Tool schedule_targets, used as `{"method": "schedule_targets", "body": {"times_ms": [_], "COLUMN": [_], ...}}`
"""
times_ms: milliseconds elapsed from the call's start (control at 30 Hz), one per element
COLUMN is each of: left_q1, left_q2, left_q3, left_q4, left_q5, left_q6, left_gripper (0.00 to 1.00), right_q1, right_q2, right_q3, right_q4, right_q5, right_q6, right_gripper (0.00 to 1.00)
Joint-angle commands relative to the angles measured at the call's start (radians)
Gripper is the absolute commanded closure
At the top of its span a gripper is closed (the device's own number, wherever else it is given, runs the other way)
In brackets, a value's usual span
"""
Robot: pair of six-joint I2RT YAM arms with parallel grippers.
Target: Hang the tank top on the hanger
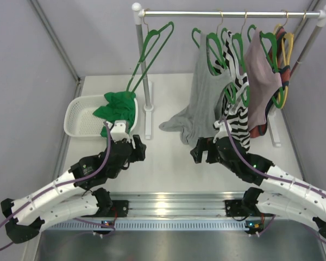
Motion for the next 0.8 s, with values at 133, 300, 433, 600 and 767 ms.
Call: {"method": "schedule_targets", "body": {"times_ms": [133,300,433,600,767], "left_q1": [0.006,0.004,0.004,0.073,0.245], "left_q2": [-0.020,-0.017,0.029,0.165,0.235], "left_q3": [-0.009,-0.008,0.024,0.078,0.116], "left_q4": [-0.008,-0.016,-0.071,-0.126,-0.082], "left_q5": [-0.034,-0.063,-0.129,-0.141,-0.068], "left_q6": [-0.018,-0.035,-0.077,-0.081,0.006], "left_gripper": [0.28,0.28,0.27,0.24,0.25], "right_q1": [0.007,0.007,0.006,0.007,0.007], "right_q2": [-0.002,0.024,0.041,0.050,0.052], "right_q3": [0.016,0.022,0.042,0.064,0.073], "right_q4": [0.041,0.039,0.039,0.042,0.038], "right_q5": [-0.029,-0.049,-0.058,-0.073,-0.096], "right_q6": [-0.035,-0.042,-0.053,-0.070,-0.078], "right_gripper": [0.00,0.00,0.00,0.00,0.00]}}
